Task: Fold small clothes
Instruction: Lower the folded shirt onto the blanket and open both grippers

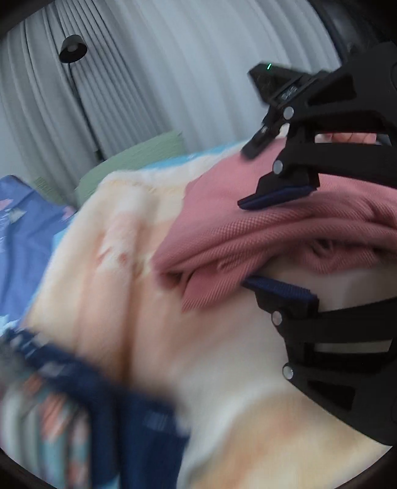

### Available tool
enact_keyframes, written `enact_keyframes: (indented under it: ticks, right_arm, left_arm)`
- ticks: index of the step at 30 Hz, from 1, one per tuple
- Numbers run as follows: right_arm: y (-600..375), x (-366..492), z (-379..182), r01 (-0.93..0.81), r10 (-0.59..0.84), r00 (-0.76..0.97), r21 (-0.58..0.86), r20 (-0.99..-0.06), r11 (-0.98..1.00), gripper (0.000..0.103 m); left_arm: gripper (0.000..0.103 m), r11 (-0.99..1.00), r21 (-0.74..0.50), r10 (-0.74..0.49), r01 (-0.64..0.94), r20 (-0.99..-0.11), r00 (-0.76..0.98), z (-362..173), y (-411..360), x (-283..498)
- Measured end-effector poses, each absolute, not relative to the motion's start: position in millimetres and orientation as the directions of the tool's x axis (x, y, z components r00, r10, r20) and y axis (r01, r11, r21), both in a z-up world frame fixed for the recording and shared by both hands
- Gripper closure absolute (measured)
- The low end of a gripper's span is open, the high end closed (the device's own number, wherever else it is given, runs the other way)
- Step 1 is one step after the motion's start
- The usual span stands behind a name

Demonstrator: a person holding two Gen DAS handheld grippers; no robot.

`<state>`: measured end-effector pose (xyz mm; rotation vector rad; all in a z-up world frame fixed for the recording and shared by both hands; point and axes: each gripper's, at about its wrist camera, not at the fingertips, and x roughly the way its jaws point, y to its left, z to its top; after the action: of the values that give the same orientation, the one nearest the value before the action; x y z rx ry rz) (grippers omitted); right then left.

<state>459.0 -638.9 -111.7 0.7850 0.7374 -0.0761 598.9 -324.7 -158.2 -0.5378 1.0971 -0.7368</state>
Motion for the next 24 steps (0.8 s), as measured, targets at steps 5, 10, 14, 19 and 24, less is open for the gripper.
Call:
enact_keyframes:
  ticks: [5,10,14,19,24]
  right_arm:
    - [-631.7,423.4,-62.9,0.298,0.044,0.852,0.552,-0.522,0.779,0.075]
    - [-602.2,422.8,-39.2,0.171,0.105,0.889,0.534,-0.447,0.828,0.100]
    - [-588.9,451.7,-77.9,0.256,0.080,0.821,0.489,-0.566,0.834,0.100]
    - [-578.2,474.0,-111.4,0.348,-0.003,0.717,0.354,-0.697,0.868,0.101]
    - [-576.7,468.8,-119.2,0.344,-0.007,0.728,0.356,-0.686,0.869,0.100]
  left_arm:
    - [0.078,0.744,-0.598,-0.662,0.297,-0.604,0.444,-118.5,-308.8,584.5]
    - [0.094,0.740,-0.483,-0.672,0.469,-0.574,0.469,-87.7,-354.7,556.5]
    - [0.094,0.819,-0.286,-0.537,0.498,-0.688,0.488,-112.7,-408.3,555.6]
    - [0.094,0.855,-0.174,-0.449,0.489,-0.721,0.527,-136.9,-416.4,547.0]
    - [0.094,0.863,-0.139,-0.438,0.485,-0.684,0.583,-146.9,-416.0,537.5]
